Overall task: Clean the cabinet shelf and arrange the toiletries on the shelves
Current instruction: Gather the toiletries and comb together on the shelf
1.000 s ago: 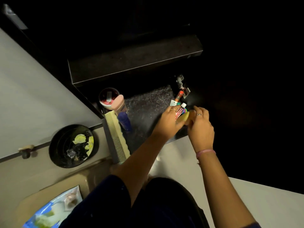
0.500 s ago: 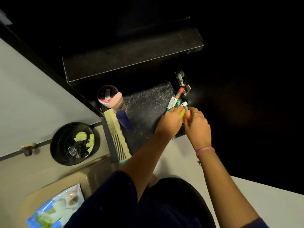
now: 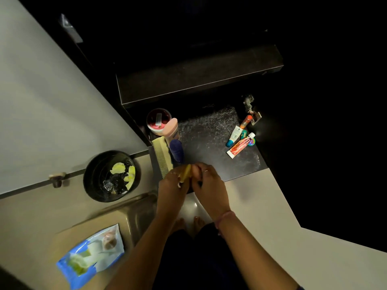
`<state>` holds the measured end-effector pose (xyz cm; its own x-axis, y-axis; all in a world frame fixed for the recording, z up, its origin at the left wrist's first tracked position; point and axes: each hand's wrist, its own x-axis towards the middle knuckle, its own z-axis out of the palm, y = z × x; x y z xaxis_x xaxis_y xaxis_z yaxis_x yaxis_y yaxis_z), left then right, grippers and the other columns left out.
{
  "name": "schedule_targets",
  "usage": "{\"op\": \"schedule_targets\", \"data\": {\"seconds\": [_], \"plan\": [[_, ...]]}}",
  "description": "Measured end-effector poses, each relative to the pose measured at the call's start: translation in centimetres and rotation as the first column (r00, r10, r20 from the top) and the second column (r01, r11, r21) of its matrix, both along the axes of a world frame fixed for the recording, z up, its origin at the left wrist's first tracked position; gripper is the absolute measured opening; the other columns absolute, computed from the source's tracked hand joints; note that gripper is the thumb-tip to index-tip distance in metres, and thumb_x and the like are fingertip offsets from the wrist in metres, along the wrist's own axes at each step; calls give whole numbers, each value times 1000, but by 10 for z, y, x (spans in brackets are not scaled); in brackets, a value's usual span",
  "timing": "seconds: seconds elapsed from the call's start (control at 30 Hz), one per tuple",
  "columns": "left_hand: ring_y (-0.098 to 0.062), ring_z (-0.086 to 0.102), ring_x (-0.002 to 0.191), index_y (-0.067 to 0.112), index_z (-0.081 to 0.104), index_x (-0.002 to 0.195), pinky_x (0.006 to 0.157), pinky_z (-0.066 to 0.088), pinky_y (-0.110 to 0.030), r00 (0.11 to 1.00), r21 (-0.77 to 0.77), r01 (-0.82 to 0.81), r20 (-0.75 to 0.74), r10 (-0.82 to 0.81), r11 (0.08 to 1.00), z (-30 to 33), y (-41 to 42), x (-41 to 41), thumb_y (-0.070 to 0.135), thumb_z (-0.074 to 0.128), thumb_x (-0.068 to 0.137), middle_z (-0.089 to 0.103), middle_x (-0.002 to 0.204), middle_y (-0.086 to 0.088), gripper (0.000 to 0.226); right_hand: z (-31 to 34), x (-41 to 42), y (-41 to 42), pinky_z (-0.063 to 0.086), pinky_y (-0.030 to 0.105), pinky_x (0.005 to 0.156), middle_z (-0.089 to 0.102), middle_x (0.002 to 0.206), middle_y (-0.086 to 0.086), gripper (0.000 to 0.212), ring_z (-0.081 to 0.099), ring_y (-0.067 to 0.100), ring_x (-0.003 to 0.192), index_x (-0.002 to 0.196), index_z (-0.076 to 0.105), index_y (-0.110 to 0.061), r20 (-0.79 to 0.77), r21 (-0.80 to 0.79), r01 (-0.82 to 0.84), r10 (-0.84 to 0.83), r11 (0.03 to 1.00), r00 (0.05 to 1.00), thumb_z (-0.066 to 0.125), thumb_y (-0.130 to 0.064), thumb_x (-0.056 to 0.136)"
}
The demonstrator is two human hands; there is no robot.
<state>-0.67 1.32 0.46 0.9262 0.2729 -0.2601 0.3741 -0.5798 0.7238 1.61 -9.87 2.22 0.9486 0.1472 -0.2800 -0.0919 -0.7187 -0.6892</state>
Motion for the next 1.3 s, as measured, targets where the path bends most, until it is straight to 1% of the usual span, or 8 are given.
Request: {"op": "schedule_targets", "data": {"seconds": [0.1,0.33,0.5,0.8,0.93,1.0,1.1,1.3], "plan": [[-3,57,85,18,63,117,70,36,-3,999,27,16,39,-17,1000,1,9,3,19,59,91,69,107,-3,26,-5,-2,9,37,13,86,60,121,2,29,61,18,108,122,55,-17,-16,32,11,-10,999,1000,50,-28,96],[-14,65,92,15,67,114,78,43,-18,991,-17,-25,132,27,1000,4,13,12,25,60,90,71,106,-6,27,-7,-3,16,49,25,87,61,116,5,29,63,22,101,117,58,-14,5,37,55,-56,998,998,57,-26,91],[-13,63,95,15,66,115,75,35,-10,989,-14,-64,136,65,998,2,11,13,23,62,90,70,108,-5,27,-8,-10,20,49,26,89,60,116,6,28,63,22,101,118,58,-15,-18,71,91,-90,993,996,57,-23,91],[-13,56,104,13,60,120,86,37,-20,996,-50,-45,71,49,998,-2,16,11,14,63,88,63,117,-7,33,-12,-21,25,48,21,90,58,119,4,30,63,20,103,120,54,-15,-25,98,73,-71,993,997,58,-23,91],[-17,56,109,13,58,123,91,41,-25,994,-52,-32,105,37,998,-1,18,8,9,62,87,60,120,-7,37,-17,-22,27,51,25,89,56,119,3,31,64,21,102,120,53,-16,-35,109,100,-97,989,995,58,-25,91],[-11,54,106,12,57,123,90,38,-18,992,-68,-41,120,49,997,6,18,5,8,60,88,58,119,-4,36,-18,-22,27,51,27,90,55,121,3,33,64,21,103,122,52,-18,-44,111,112,-108,987,993,59,-29,91],[12,47,91,12,55,121,78,31,5,976,-115,-108,175,127,987,19,14,-1,12,59,89,48,112,8,32,-18,-22,26,54,29,91,54,122,3,37,64,21,102,123,51,-18,-58,104,104,-98,989,993,61,-31,89],[7,44,88,4,54,114,79,34,1,902,-58,-92,417,108,994,46,8,-3,3,53,81,45,106,1,33,-16,-21,5,45,26,97,53,128,7,46,58,22,113,128,51,-13,-122,60,104,-96,993,988,64,-13,84]]}}
